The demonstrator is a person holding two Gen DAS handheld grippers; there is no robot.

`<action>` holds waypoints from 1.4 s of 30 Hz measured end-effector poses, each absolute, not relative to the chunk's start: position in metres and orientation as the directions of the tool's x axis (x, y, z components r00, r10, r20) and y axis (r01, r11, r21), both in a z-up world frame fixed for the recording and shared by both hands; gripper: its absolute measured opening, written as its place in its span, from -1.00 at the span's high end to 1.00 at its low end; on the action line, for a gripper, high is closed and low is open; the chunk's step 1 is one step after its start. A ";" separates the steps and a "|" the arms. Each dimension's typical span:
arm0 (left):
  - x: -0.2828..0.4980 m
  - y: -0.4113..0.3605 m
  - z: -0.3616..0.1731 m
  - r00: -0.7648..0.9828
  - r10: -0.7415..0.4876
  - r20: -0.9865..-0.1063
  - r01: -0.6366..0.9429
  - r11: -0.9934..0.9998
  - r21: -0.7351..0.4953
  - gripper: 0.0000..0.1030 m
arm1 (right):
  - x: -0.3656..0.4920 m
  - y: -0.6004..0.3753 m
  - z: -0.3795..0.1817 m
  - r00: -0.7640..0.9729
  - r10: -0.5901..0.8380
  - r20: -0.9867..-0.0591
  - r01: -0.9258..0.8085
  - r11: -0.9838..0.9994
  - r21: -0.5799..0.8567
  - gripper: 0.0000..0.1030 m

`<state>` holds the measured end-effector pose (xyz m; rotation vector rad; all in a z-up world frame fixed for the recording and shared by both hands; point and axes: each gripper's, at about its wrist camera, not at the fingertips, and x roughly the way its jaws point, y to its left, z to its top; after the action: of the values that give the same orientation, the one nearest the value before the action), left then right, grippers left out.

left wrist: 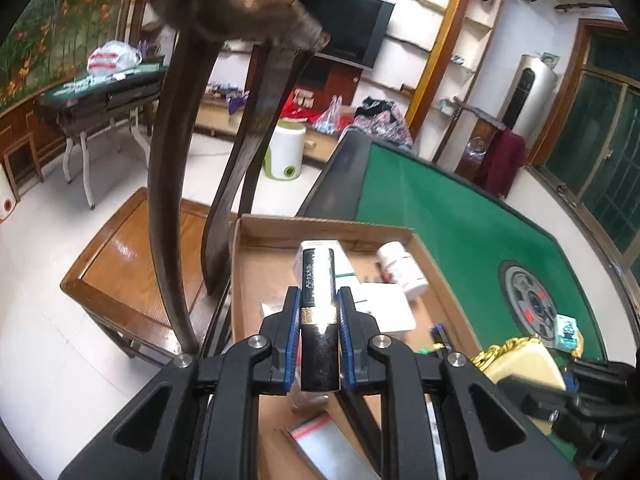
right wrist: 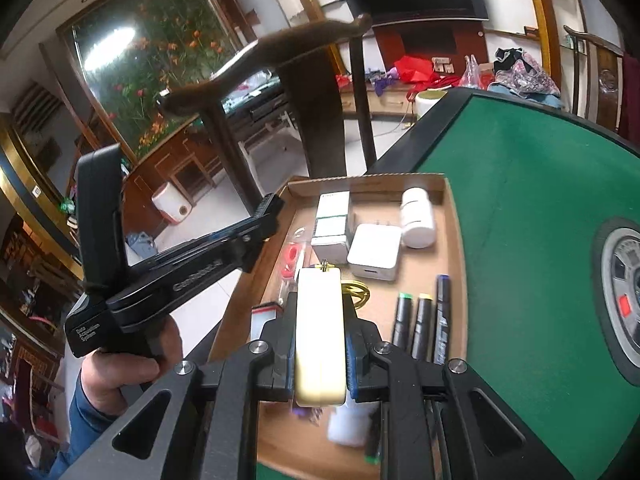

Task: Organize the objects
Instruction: 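Carry the black tube and cream bar over the cardboard tray, then open both tools to drop the tube and cream bar into the tray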

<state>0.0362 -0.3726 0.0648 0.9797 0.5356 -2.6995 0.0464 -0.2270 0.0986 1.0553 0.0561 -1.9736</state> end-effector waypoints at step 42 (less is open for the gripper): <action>0.002 -0.399 0.040 -0.649 0.014 -0.760 0.369 -0.869 -0.331 0.44 | 0.029 -0.261 0.050 -0.209 -0.572 -0.793 0.689 -0.662 0.296 0.54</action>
<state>0.0022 -0.3987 0.0401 1.2000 0.6960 -2.5909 0.0288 -0.2607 0.0499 1.2098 0.1534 -1.9547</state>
